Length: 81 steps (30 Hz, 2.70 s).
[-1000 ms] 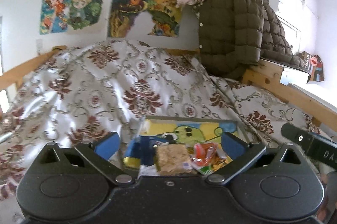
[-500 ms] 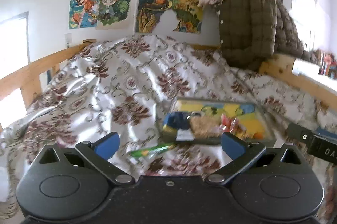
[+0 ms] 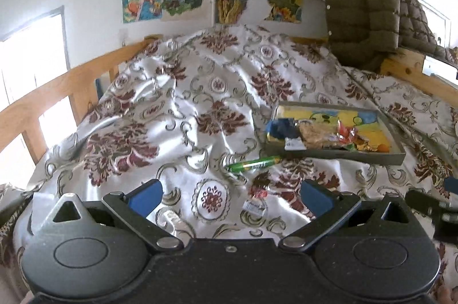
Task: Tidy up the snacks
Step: 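Withdraw both open tools from the tray toward the remaining snacks, then close the left tool on the green stick snack while the right tool grasps the brown wrapped candy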
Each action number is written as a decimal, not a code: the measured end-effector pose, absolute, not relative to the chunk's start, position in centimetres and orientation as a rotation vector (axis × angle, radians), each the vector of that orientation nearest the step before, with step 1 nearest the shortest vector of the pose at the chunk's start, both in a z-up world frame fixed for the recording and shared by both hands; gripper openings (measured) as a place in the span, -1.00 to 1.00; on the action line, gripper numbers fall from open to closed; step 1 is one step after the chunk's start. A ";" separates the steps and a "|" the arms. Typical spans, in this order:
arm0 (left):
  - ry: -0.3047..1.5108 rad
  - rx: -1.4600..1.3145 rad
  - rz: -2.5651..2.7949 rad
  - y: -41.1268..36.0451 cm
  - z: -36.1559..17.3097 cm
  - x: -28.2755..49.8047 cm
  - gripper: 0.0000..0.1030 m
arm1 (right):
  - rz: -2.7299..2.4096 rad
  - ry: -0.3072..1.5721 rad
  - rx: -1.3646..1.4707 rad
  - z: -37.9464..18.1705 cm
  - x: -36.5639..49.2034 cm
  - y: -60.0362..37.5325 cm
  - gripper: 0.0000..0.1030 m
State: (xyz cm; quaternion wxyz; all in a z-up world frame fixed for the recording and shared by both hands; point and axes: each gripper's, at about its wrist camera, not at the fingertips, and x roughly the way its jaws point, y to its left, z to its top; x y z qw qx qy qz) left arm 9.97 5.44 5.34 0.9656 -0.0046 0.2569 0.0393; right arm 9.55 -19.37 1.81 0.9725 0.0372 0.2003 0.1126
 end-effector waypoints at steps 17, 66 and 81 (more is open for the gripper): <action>0.682 0.056 0.007 9.3 5.9 16.0 0.99 | 0.327 0.473 0.011 1.4 11.5 -15.3 1.00; 0.861 0.732 -0.534 5.4 -4.7 37.0 -0.18 | 0.523 0.707 0.081 -8.0 27.8 -4.2 0.47; 0.949 0.638 -0.495 4.7 -5.7 37.7 -0.56 | 0.528 0.747 0.258 -8.7 28.9 -6.1 -0.17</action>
